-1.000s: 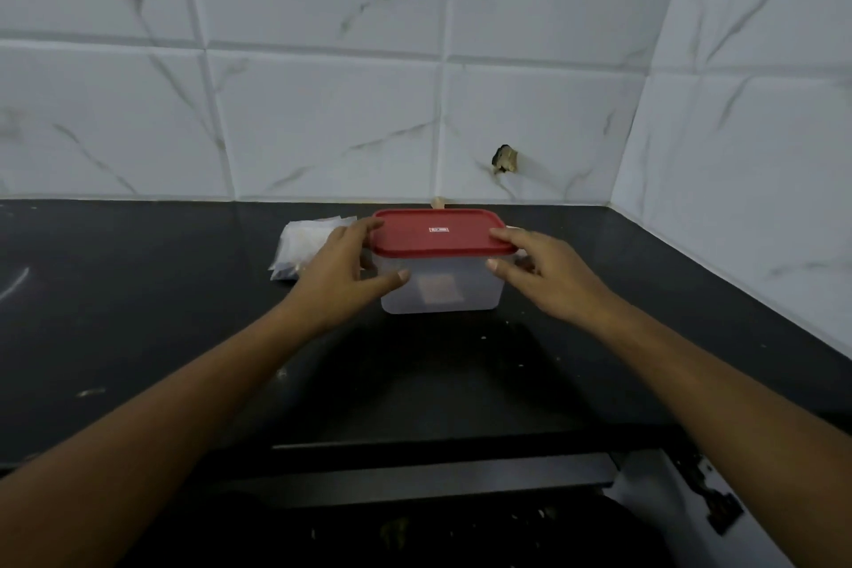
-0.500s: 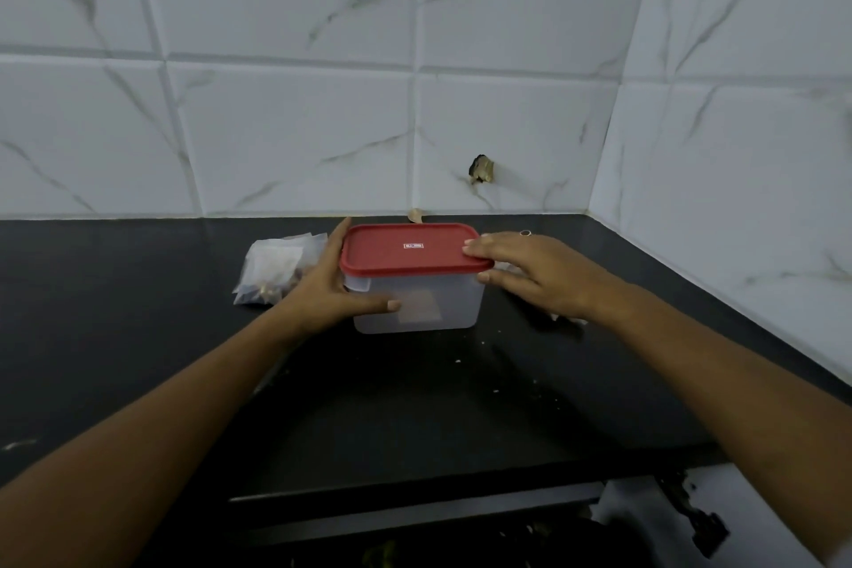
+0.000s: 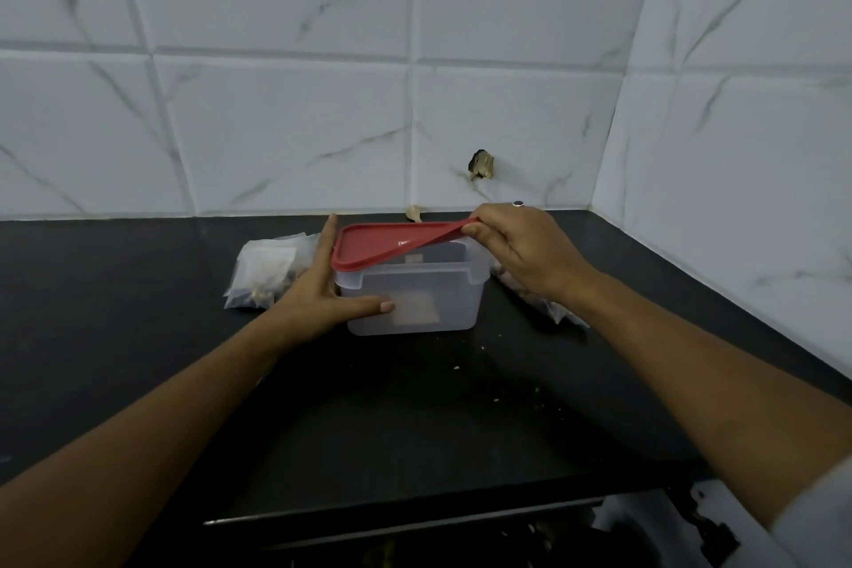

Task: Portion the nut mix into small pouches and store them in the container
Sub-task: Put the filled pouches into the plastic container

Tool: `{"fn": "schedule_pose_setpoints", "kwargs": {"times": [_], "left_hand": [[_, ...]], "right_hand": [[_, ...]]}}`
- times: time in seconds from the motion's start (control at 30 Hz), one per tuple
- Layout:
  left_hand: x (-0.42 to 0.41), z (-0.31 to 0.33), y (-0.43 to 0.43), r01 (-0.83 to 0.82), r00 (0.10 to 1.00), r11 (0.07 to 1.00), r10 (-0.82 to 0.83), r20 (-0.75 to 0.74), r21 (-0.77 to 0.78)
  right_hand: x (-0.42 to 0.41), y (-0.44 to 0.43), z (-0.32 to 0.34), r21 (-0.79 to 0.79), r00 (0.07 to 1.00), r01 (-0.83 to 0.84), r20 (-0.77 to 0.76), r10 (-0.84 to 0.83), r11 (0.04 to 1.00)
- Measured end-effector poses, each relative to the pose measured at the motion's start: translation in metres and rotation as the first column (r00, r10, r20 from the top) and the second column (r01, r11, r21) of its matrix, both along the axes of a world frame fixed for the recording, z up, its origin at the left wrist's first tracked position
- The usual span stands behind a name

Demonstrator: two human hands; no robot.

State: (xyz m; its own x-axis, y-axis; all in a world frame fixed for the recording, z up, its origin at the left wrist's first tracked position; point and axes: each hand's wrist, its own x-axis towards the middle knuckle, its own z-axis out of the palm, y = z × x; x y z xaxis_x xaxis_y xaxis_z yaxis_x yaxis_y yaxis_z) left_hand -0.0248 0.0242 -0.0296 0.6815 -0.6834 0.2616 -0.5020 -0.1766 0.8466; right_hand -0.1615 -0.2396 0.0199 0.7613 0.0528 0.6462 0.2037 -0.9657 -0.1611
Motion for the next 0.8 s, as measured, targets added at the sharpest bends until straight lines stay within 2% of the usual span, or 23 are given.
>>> {"fn": "schedule_pose_setpoints", "kwargs": {"times": [0.07, 0.17, 0.27, 0.37, 0.5, 0.57, 0.6, 0.63, 0.7, 0.77, 0.8], "left_hand": [[0.0, 0.0, 0.002, 0.011, 1.0, 1.0, -0.011, 0.019, 0.008], [-0.001, -0.002, 0.005, 0.019, 0.998, 0.999, -0.021, 0.056, 0.046], [-0.002, -0.002, 0.005, 0.004, 1.0, 0.997, -0.006, 0.026, 0.071], [-0.001, -0.001, 0.004, 0.011, 1.0, 0.997, -0.012, 0.011, 0.075], [-0.002, 0.007, 0.011, 0.025, 0.999, 0.998, -0.026, 0.031, 0.05], [-0.005, 0.021, 0.02, -0.003, 0.994, 0.998, 0.009, 0.109, -0.058], [-0.007, 0.031, 0.026, -0.044, 0.978, 0.992, 0.067, 0.199, -0.118], [-0.007, 0.043, 0.032, -0.097, 0.937, 0.981, 0.148, 0.317, -0.169], [-0.009, 0.068, 0.043, -0.221, 0.757, 0.949, 0.312, 0.575, -0.225], [-0.009, 0.092, 0.053, -0.325, 0.569, 0.929, 0.343, 0.747, -0.179], [-0.007, 0.101, 0.06, -0.356, 0.536, 0.926, 0.31, 0.785, -0.122]], "right_hand": [[0.004, 0.003, 0.001, 0.12, 1.0, -0.014, 0.025, 0.011, 0.993], [0.012, 0.007, 0.016, 0.398, 0.99, -0.018, 0.136, -0.04, 0.917], [0.016, 0.007, 0.025, 0.482, 0.992, 0.04, 0.085, -0.093, 0.875], [0.018, 0.005, 0.021, 0.463, 0.992, 0.109, 0.008, -0.127, 0.879], [0.023, 0.013, 0.039, 0.317, 0.984, 0.146, 0.046, -0.169, 0.937], [0.026, 0.021, 0.052, 0.23, 0.988, 0.132, 0.049, -0.147, 0.964], [0.028, 0.026, 0.056, 0.182, 0.991, 0.118, 0.039, -0.127, 0.976], [0.031, 0.033, 0.06, 0.133, 0.994, 0.098, 0.032, -0.103, 0.986], [0.039, 0.051, 0.066, 0.042, 0.999, 0.042, 0.027, -0.043, 0.998], [0.05, 0.074, 0.069, -0.003, 0.999, -0.04, 0.033, 0.04, 0.999], [0.057, 0.088, 0.07, -0.004, 0.995, -0.092, 0.042, 0.092, 0.996]]}}
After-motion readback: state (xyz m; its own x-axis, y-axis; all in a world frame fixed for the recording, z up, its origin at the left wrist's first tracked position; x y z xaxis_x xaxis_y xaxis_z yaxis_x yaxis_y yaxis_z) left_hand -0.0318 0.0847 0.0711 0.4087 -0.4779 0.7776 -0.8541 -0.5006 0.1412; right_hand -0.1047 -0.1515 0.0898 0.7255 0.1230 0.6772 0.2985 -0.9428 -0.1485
